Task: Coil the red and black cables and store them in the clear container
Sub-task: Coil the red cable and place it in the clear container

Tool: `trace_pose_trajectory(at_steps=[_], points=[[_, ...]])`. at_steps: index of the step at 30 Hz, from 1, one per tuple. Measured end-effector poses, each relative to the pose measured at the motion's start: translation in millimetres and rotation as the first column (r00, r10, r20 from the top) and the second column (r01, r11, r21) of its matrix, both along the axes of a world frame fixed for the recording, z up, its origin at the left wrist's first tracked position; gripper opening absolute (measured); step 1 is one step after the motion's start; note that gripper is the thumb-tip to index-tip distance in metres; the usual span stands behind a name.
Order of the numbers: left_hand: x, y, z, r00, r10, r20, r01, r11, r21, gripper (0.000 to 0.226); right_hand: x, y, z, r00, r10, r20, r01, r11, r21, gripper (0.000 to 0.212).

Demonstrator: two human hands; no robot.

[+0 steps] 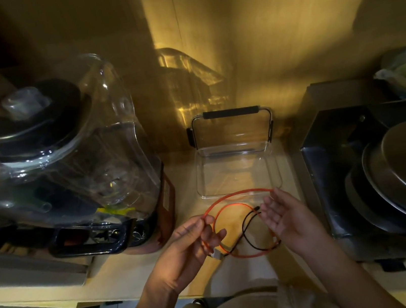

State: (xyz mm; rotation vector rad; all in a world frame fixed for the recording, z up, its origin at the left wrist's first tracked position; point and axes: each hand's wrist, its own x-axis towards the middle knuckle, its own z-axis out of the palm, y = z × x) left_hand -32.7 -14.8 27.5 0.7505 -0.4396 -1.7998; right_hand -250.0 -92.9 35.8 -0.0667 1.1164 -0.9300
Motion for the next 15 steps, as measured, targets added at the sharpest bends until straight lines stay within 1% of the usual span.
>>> trace_pose_trajectory(at_steps=[2, 3, 5, 6, 8, 9, 10, 11, 12, 13, 14, 15], points=[[1.0, -3.4, 1.9, 1.0, -0.012, -0.011, 0.012, 1.0, -0.006, 0.03, -0.6, 1.2, -3.5, 0.998, 0.034, -0.054, -0.036, 0.999, -0.032, 0.014], [1.6, -4.9, 2.5, 1.0, -0.013, -0.01, 0.013, 1.0, 0.0, 0.031, -0.8, 2.4, -5.0, 0.992, 0.052, -0.111, -0.059, 0.996, -0.059, 0.016], [3.0, -7.3, 3.3, 1.0, -0.008, -0.017, 0.008, 1.0, 0.015, 0.033, -1.7, 5.4, -9.8, 0.958, 0.031, -0.286, -0.074, 0.987, -0.142, 0.016], [3.3, -8.0, 4.3, 1.0, -0.007, -0.025, 0.007, 1.0, 0.017, 0.033, -1.9, 7.7, -11.2, 0.91, -0.012, -0.415, -0.08, 0.976, -0.202, 0.014], [3.4, -9.0, 6.8, 0.999, -0.01, -0.039, 0.01, 1.0, 0.011, 0.031, -3.9, 11.6, -18.3, 0.723, -0.117, -0.681, -0.164, 0.929, -0.333, 0.01], [2.8, -9.2, 7.5, 0.999, -0.014, -0.049, 0.015, 1.0, 0.009, 0.03, -5.8, 12.4, -25.8, 0.626, -0.132, -0.769, -0.241, 0.905, -0.352, 0.015], [2.0, -9.3, 7.9, 0.997, -0.021, -0.069, 0.021, 1.0, 0.006, 0.028, -7.1, 12.0, -33.3, 0.555, -0.113, -0.824, -0.32, 0.886, -0.336, 0.024], [1.2, -9.4, 8.1, 0.995, -0.028, -0.097, 0.028, 1.0, 0.004, 0.026, -8.5, 10.8, -41.6, 0.505, -0.075, -0.86, -0.4, 0.863, -0.31, 0.034], [0.5, -9.9, 8.1, 0.991, -0.034, -0.131, 0.035, 0.999, 0.001, 0.023, -9.4, 9.2, -48.7, 0.478, -0.034, -0.878, -0.465, 0.838, -0.286, 0.04], [0.3, -10.3, 7.8, 0.985, -0.037, -0.167, 0.037, 0.999, -0.003, 0.021, -9.1, 8.1, -53.3, 0.47, 0.005, -0.883, -0.51, 0.818, -0.266, 0.039], [0.1, -11.0, 7.7, 0.978, -0.037, -0.206, 0.036, 0.999, -0.008, 0.019, -8.9, 7.1, -58.0, 0.48, 0.03, -0.877, -0.533, 0.804, -0.264, 0.031], [0.1, -11.8, 7.4, 0.967, -0.035, -0.251, 0.032, 0.999, -0.015, 0.019, -8.7, 7.6, -59.0, 0.483, 0.048, -0.874, -0.547, 0.796, -0.258, 0.019]])
